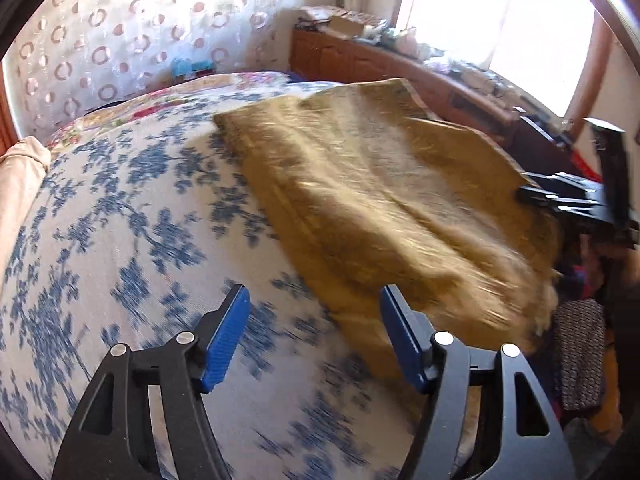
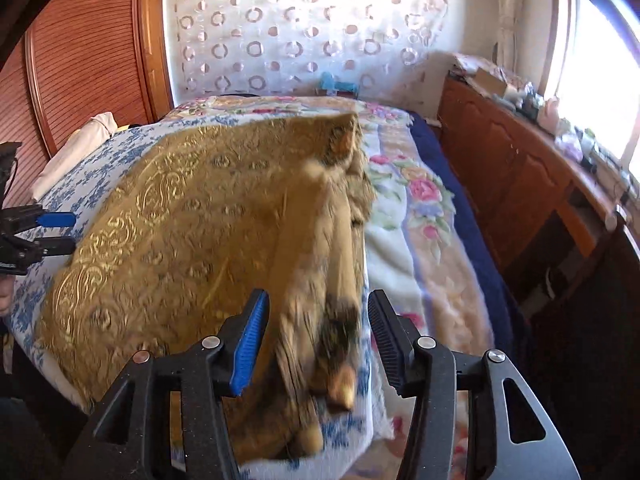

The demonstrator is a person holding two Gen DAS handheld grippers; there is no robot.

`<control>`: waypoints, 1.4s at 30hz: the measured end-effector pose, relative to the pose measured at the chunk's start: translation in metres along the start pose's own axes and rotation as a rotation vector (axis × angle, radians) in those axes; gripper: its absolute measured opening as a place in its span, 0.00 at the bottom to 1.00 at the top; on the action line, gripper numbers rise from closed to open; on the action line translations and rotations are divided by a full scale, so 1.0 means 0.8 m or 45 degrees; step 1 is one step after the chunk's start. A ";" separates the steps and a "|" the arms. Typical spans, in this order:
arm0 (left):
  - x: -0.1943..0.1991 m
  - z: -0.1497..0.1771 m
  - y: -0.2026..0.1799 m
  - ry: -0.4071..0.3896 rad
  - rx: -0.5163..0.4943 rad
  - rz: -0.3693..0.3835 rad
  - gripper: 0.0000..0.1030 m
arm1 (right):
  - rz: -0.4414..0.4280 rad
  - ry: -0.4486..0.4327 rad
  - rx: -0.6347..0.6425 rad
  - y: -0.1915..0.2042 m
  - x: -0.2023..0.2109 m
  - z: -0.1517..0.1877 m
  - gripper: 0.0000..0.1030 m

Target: Fold small clothes

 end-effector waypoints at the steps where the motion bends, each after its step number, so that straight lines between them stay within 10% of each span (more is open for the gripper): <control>1: 0.003 0.005 -0.004 0.000 -0.005 0.018 0.64 | -0.003 0.005 -0.010 0.000 0.003 0.003 0.52; 13: 0.003 0.049 -0.055 0.063 -0.030 0.156 0.50 | -0.102 0.012 -0.095 -0.003 0.017 0.032 0.52; 21: 0.009 0.062 -0.084 0.067 -0.078 0.140 0.08 | -0.119 0.027 -0.088 0.000 0.011 0.040 0.52; 42: 0.052 0.047 -0.087 -0.054 -0.077 0.194 0.06 | -0.105 0.079 -0.084 0.024 0.016 0.063 0.46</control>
Point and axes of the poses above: each gripper's, at about its wrist camera, not at the fingertips, and x roughly against the way its jaws point, y to its left, z to its underside, the point moved 5 cm from there along -x, roughly the way its jaws point, and after that the axes turned 11 degrees about y, right-handed, at the moved point
